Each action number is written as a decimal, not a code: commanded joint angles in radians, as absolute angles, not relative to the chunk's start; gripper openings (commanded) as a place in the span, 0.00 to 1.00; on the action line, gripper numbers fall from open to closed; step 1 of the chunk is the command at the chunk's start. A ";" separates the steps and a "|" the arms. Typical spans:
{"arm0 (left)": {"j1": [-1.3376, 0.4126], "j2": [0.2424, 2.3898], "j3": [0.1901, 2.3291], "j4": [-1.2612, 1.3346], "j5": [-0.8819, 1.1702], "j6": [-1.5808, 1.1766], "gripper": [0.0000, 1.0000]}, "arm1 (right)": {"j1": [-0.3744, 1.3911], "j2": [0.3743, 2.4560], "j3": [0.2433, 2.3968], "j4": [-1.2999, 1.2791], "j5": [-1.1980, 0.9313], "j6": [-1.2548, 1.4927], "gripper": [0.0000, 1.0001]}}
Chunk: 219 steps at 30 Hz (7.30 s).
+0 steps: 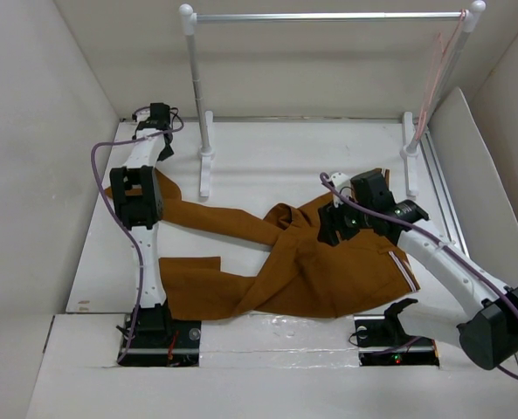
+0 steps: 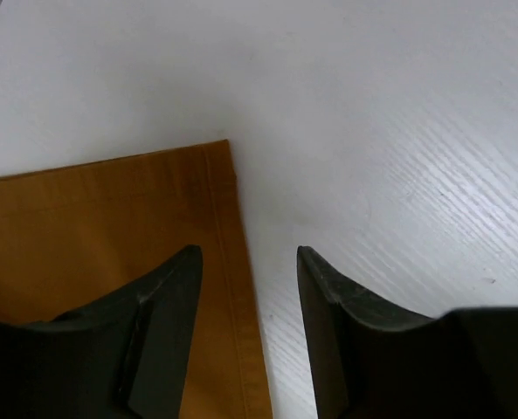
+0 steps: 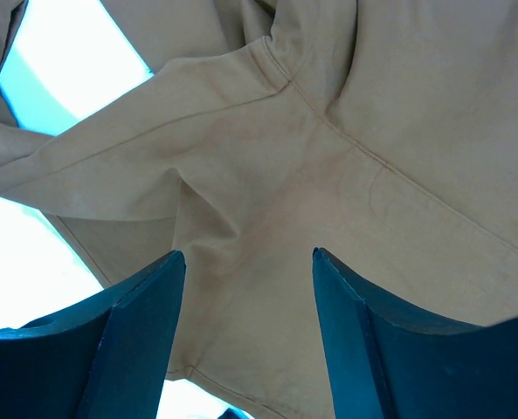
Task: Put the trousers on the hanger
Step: Flatten out the trousers at the center of the board.
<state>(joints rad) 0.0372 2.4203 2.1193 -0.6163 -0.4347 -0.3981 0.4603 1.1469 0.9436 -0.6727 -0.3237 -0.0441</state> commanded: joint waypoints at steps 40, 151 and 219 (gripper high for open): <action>0.163 1.634 1.859 -0.615 -0.278 -0.512 0.00 | 0.028 1.203 0.836 -0.218 -0.161 0.228 0.93; 0.143 1.164 0.964 -0.255 -0.388 -0.621 0.00 | -0.506 1.617 1.037 0.009 -0.198 0.351 0.00; 0.336 1.826 1.588 -0.351 -0.170 -0.650 0.71 | -0.495 1.771 1.382 -0.238 -0.307 0.232 0.88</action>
<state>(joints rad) 0.3305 1.9652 1.6512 -0.3885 -0.1791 -0.6403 -0.5194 1.8355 1.3407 -0.2173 -0.3229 0.2550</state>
